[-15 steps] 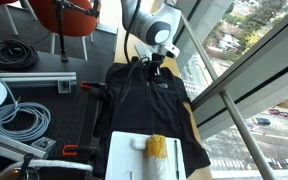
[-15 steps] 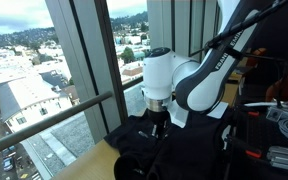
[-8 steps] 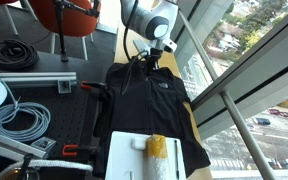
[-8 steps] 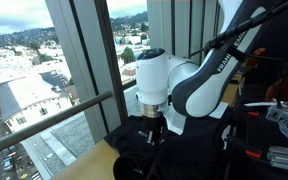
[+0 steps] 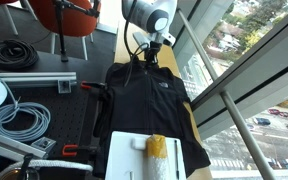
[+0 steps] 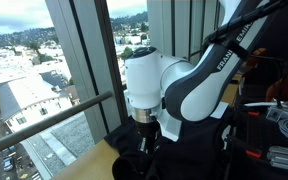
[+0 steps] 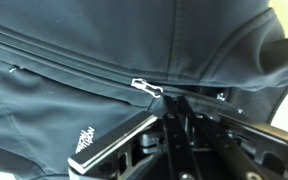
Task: Close the zipper on the black jacket.
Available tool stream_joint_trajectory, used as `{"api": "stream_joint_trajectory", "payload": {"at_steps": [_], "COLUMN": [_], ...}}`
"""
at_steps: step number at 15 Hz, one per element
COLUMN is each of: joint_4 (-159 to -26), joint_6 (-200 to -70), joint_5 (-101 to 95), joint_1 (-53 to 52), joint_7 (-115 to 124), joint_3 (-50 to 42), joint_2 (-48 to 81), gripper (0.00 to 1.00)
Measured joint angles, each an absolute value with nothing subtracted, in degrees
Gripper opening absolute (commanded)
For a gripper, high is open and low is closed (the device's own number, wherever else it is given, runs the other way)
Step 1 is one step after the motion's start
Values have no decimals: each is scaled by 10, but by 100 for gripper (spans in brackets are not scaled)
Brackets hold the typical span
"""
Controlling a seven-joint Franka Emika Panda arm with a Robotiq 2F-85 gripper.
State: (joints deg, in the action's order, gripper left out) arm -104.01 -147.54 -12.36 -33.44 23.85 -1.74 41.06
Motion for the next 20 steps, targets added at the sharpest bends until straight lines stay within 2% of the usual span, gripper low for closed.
{"api": "stream_joint_trajectory", "payload": {"at_steps": [20], "joint_4": [-979], "joint_6": [-1475], "joint_5": [-124], "joint_1": [-392], "joint_7": [248], "joint_3": [-10], "joint_2": [438], "gripper": [2]}}
